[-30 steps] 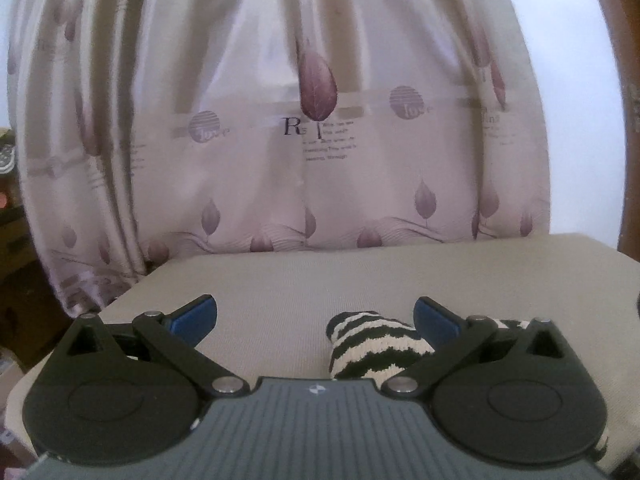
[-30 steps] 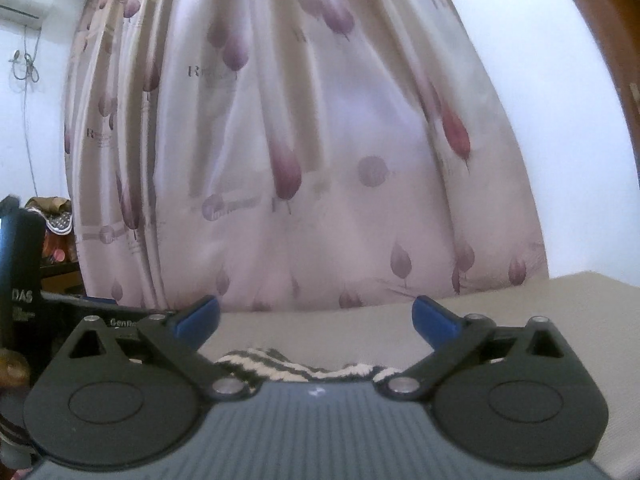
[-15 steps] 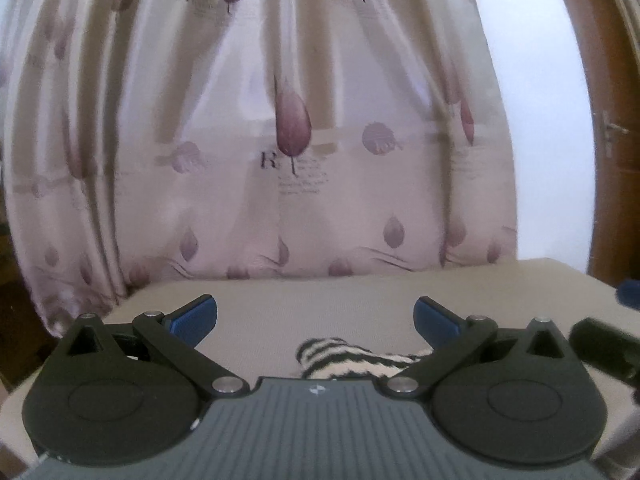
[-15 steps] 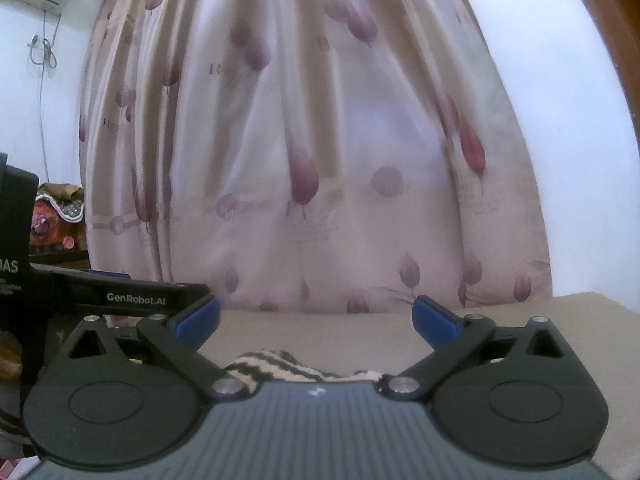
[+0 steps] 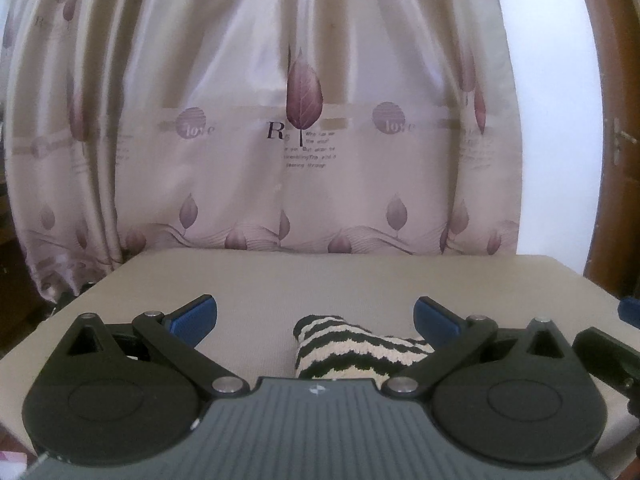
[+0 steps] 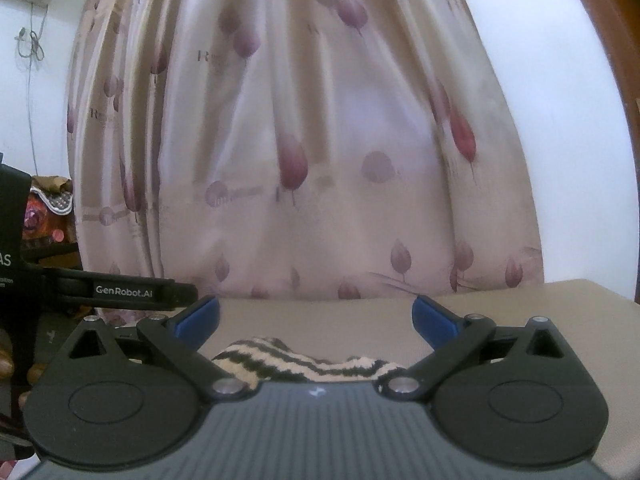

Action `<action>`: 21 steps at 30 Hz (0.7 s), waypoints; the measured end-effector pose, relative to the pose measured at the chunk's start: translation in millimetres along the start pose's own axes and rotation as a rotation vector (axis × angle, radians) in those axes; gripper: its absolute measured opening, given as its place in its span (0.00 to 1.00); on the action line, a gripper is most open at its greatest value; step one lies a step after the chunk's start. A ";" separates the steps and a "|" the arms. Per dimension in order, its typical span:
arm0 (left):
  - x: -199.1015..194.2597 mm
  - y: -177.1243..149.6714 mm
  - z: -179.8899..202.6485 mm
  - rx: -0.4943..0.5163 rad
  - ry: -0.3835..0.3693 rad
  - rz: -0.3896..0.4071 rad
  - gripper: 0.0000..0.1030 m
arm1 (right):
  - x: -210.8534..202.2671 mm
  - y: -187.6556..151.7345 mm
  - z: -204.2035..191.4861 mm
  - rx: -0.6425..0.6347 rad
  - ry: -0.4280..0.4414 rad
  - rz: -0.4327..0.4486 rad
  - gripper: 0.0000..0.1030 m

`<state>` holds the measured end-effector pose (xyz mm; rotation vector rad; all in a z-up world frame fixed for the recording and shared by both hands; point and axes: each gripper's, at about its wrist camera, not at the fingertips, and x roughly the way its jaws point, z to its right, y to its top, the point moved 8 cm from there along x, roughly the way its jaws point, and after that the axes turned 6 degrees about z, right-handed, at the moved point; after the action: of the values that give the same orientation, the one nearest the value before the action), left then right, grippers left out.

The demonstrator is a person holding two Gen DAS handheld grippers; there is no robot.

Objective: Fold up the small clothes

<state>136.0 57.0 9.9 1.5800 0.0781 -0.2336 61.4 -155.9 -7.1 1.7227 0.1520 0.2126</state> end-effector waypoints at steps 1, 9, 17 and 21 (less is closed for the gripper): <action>0.8 -0.7 -0.5 0.000 -0.001 -0.003 1.00 | 0.0 -0.2 -0.1 -0.002 -0.002 0.000 1.00; 5.3 -5.1 -3.9 0.001 0.009 -0.013 1.00 | 2.2 -4.0 -0.2 0.003 -0.003 -0.021 1.00; 11.9 -11.0 -6.7 0.001 0.014 -0.035 1.00 | 3.7 -8.0 -1.5 0.009 0.001 -0.039 1.00; 13.6 -12.9 -7.0 -0.011 0.010 -0.028 1.00 | 4.0 -9.2 -2.2 0.013 0.002 -0.047 1.00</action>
<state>147.5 62.9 -5.4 1.5695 0.1093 -0.2472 65.0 -151.4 -15.7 1.7298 0.1958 0.1792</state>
